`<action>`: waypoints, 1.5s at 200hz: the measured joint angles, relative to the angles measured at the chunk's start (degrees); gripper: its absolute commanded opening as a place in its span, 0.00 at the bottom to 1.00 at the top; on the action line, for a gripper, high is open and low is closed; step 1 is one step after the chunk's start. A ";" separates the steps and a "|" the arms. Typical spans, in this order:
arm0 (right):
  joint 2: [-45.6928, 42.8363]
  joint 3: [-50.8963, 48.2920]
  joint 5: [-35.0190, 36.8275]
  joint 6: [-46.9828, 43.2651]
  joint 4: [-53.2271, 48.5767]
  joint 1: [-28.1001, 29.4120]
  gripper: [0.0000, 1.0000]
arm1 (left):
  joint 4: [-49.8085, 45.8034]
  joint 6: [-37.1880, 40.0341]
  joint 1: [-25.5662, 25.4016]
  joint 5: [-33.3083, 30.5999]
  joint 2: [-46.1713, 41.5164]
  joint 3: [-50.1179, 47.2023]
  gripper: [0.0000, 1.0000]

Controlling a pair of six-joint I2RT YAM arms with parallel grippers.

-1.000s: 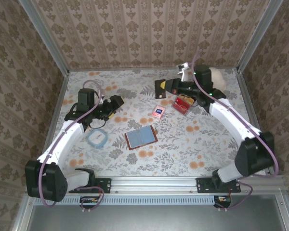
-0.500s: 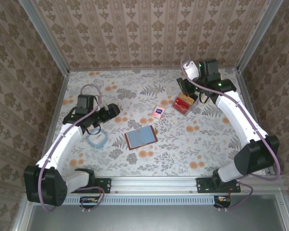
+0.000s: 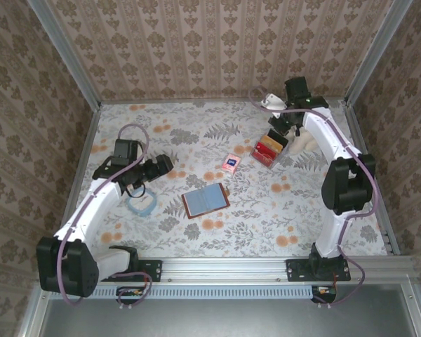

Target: Take the credit cards out of the card holder

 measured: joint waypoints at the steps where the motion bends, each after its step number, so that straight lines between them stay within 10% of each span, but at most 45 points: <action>1: 0.04 0.04 0.00 -0.02 -0.04 0.00 0.00 | -0.02 0.00 0.00 0.00 0.02 0.00 1.00; 135: 11.06 5.44 2.86 -3.61 -2.60 -0.35 0.00 | 0.70 -1.95 0.00 2.89 1.66 -2.27 1.00; 300: 14.21 6.93 5.97 -1.38 -2.97 -0.42 0.29 | 1.09 -1.95 -0.07 4.28 1.81 -2.71 1.00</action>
